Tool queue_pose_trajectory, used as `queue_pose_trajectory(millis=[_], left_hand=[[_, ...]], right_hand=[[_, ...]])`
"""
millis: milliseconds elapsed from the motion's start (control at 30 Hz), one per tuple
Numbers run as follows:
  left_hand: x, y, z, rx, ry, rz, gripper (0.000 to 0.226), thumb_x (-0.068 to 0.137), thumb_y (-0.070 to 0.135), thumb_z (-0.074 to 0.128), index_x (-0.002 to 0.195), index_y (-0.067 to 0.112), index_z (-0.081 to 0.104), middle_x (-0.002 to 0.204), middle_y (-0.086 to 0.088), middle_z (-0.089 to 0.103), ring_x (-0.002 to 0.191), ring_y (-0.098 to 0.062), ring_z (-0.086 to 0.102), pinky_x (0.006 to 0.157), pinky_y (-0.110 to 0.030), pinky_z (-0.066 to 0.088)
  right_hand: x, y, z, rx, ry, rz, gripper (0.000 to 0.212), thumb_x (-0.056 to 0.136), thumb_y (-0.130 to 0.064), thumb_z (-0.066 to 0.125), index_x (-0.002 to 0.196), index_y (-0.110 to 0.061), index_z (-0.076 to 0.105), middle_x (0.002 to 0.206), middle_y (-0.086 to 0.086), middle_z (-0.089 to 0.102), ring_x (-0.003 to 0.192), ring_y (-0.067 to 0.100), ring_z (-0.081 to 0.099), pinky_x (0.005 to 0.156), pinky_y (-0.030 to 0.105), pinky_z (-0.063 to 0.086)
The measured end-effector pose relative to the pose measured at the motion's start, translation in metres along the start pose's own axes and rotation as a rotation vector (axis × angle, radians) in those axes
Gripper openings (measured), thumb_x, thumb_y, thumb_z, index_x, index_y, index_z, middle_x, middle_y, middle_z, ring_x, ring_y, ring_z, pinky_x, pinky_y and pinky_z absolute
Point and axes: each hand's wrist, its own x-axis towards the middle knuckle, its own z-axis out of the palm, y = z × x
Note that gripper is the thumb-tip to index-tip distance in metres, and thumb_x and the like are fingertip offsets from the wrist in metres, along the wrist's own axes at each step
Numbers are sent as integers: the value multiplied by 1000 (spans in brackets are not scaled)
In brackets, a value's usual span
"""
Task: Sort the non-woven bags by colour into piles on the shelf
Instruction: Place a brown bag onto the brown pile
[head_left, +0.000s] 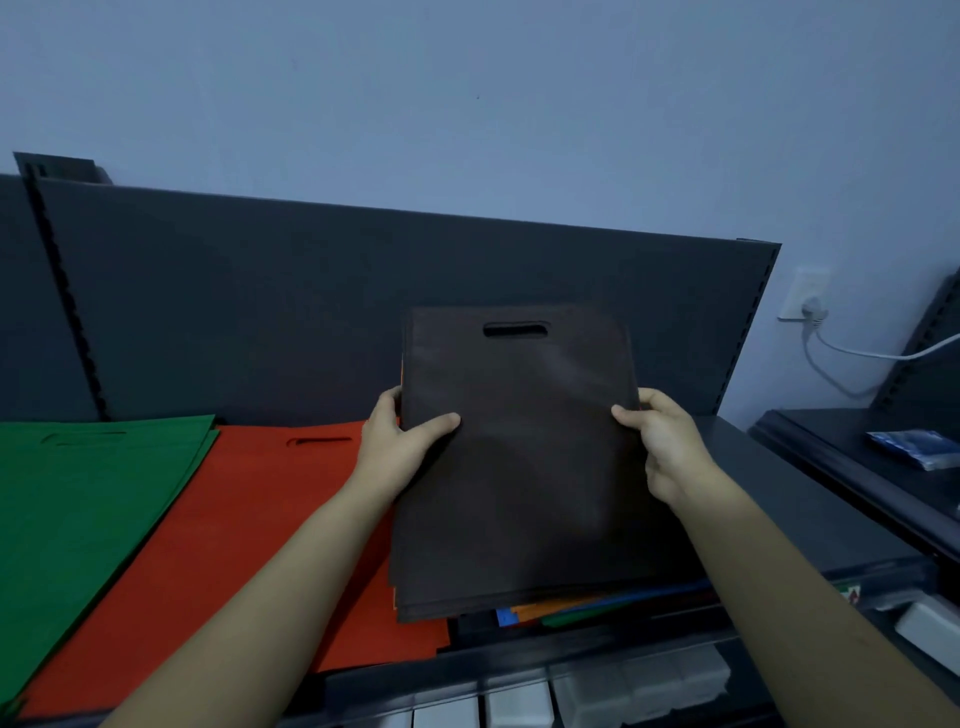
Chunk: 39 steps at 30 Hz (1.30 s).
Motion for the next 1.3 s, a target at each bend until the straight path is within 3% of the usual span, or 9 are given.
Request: queue_pose_trajectory(millis=[133, 267, 500, 600, 700, 900, 1033, 1200, 1300], left_hand=[[-2, 4, 0, 152, 68, 92, 74, 50, 55, 75, 118, 36, 52, 110, 17, 50, 121, -11, 41, 106, -36, 36], [-3, 14, 0, -288, -40, 21, 65, 70, 24, 81, 127, 20, 48, 123, -4, 62, 108, -17, 63, 92, -36, 51], [-13, 23, -7, -171, -125, -57, 51, 101, 50, 35, 107, 11, 67, 92, 3, 67, 87, -15, 63, 79, -31, 45], [-17, 25, -1, -284, -166, -184, 55, 94, 65, 39, 124, 23, 58, 120, 2, 62, 106, -14, 60, 92, -35, 46], [-16, 36, 1, -327, -129, -255, 74, 89, 73, 37, 138, 18, 47, 135, -4, 53, 124, -26, 52, 100, -42, 45], [0, 53, -23, -215, -214, -200, 8, 91, 7, 59, 97, 7, 65, 91, -14, 73, 69, -19, 71, 64, -30, 56], [8, 51, -37, -8, -337, -255, 31, 85, -8, 51, 113, 2, 58, 109, -16, 71, 93, -27, 70, 81, -39, 57], [4, 56, -61, 53, -552, -287, 63, 80, -16, 58, 130, 20, 45, 125, -5, 64, 110, -23, 65, 67, -34, 58], [6, 59, -76, -28, -495, -261, 82, 65, -12, 64, 134, 27, 44, 121, -8, 67, 113, -27, 63, 87, -44, 55]], right_hand=[[-2, 1, 2, 43, 24, 68, 19, 92, 0, 56, 105, -10, 64, 103, 9, 69, 93, 23, 66, 83, 41, 55], [-2, -7, 1, 108, 33, 179, 31, 91, 3, 52, 117, -9, 65, 112, 13, 68, 97, 27, 65, 72, 38, 54], [-13, -39, -4, 198, 26, 274, 52, 97, 5, 42, 146, -10, 35, 138, 14, 49, 77, 24, 58, 37, 26, 51], [-10, -30, 1, 171, 29, 294, 43, 97, 3, 42, 139, -7, 45, 107, 12, 62, 75, 22, 59, 62, 34, 55], [-8, -18, 9, 122, 42, 308, 41, 95, 1, 45, 134, -7, 53, 101, 14, 66, 80, 26, 64, 60, 38, 51], [-13, -13, 14, 87, 29, 253, 25, 90, -2, 55, 113, -8, 64, 101, 14, 70, 88, 28, 67, 76, 41, 55], [-19, -18, 16, -60, -16, 191, 23, 83, 0, 58, 97, -16, 65, 100, 10, 67, 100, 29, 63, 97, 46, 49], [-21, -29, 15, -93, -117, 167, 36, 82, 8, 53, 111, -10, 66, 103, 13, 71, 95, 31, 68, 82, 41, 56], [-21, -35, 21, -83, -211, 158, 36, 86, 11, 52, 113, -9, 65, 102, 14, 71, 90, 27, 68, 75, 36, 56]])
